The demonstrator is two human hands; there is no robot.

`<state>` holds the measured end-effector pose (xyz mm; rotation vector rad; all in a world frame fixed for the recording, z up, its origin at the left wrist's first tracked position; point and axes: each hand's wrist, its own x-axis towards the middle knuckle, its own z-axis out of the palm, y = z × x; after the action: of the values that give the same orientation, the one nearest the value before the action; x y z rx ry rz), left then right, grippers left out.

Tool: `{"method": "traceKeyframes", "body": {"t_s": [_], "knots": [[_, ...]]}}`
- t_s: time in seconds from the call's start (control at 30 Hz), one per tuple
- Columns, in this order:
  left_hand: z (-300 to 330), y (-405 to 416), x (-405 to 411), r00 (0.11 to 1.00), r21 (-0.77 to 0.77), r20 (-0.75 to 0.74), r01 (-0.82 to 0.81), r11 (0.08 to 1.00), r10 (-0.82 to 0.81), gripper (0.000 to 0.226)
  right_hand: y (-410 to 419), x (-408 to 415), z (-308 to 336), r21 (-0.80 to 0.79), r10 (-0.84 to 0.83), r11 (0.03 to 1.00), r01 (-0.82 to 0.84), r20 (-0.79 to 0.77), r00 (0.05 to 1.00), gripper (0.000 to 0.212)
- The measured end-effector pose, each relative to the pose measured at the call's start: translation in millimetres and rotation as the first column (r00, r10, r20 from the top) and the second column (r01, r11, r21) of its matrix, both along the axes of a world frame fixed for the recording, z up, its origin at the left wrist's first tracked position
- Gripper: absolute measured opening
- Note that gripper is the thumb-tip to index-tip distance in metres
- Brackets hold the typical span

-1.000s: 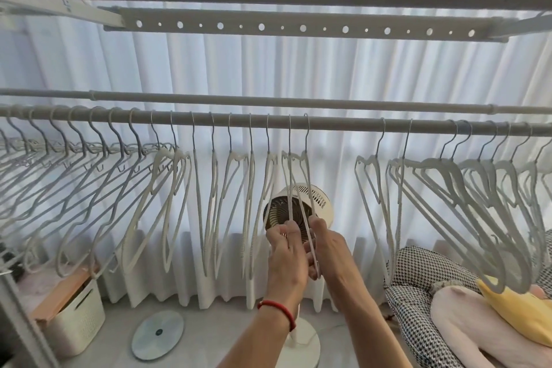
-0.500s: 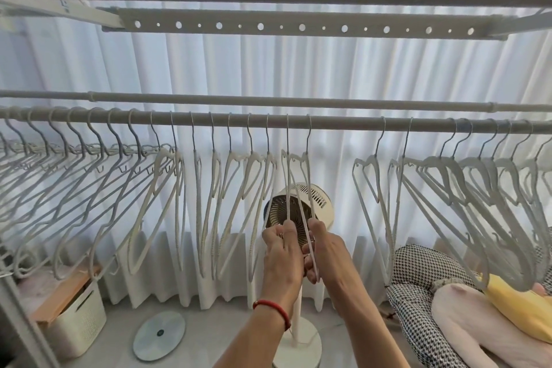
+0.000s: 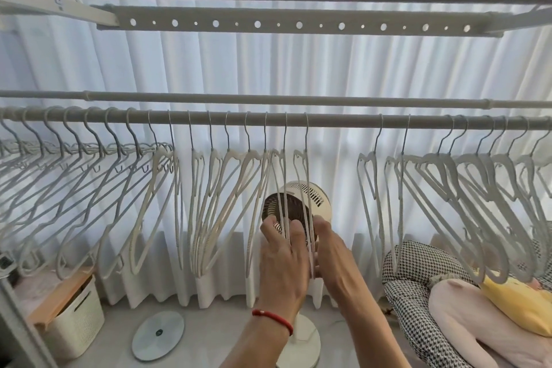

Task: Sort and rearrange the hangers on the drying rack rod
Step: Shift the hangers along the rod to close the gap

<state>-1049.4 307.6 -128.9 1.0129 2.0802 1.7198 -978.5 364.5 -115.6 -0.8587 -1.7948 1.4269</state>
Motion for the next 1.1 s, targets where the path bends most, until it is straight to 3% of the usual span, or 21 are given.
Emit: {"method": "traceKeyframes", "body": {"t_s": [0.07,0.17,0.27,0.33,0.4,0.5,0.57,0.67,0.77,0.9,1.1], "knots": [[-0.6,-3.0,6.1,0.981,0.005,-0.19,-0.039,0.999,0.039,0.068,-4.0,10.1,-1.0,0.069,-0.023,0.997,0.021,0.022,1.0,0.049],[10.0,-9.0,18.4,0.876,0.156,-0.461,-0.076,0.985,0.141,0.048,-11.4,29.2,2.1,0.401,-0.165,0.913,0.078,0.187,0.968,0.033],[24.6,-4.7,33.0,0.843,0.314,-0.526,0.073,0.947,0.109,0.033,-22.0,53.4,16.9,0.442,-0.308,0.841,0.311,-0.082,0.948,0.04],[32.9,6.5,42.7,0.902,0.308,-0.432,0.154,0.939,-0.007,0.033,-22.4,68.2,26.8,0.428,-0.437,0.753,0.5,-0.243,0.866,0.034],[40.7,20.1,53.7,0.94,0.192,-0.304,0.218,0.957,-0.154,0.036,-14.2,80.9,31.8,0.445,-0.545,0.674,0.589,-0.239,0.804,0.022],[46.7,42.5,70.0,0.948,-0.023,-0.127,0.291,0.956,-0.292,0.048,11.9,91.7,21.9,0.332,-0.546,0.777,0.535,-0.069,0.835,0.036],[46.9,55.1,79.7,0.946,-0.09,-0.05,0.315,0.945,-0.32,0.059,28.2,92.4,11.9,0.134,-0.455,0.884,0.449,0.02,0.89,0.056],[43.0,65.9,85.3,0.941,-0.148,0.12,0.333,0.931,-0.318,0.066,48.3,88.8,-2.4,-0.141,-0.341,0.93,0.34,0.016,0.94,0.084],[36.8,71.3,83.7,0.909,-0.139,0.284,0.353,0.925,-0.304,0.063,66.4,82.4,-5.2,-0.31,-0.302,0.908,0.283,-0.014,0.953,0.064],[30.5,80.8,80.4,0.854,-0.079,0.44,0.345,0.935,-0.278,0.059,66.7,84.8,-6.4,-0.195,-0.277,0.941,0.278,0.031,0.96,0.05],[31.9,70.5,86.2,0.896,-0.057,0.343,0.319,0.946,-0.281,0.051,65.7,83.0,-10.7,-0.175,-0.289,0.941,0.289,0.029,0.957,0.06]]}}
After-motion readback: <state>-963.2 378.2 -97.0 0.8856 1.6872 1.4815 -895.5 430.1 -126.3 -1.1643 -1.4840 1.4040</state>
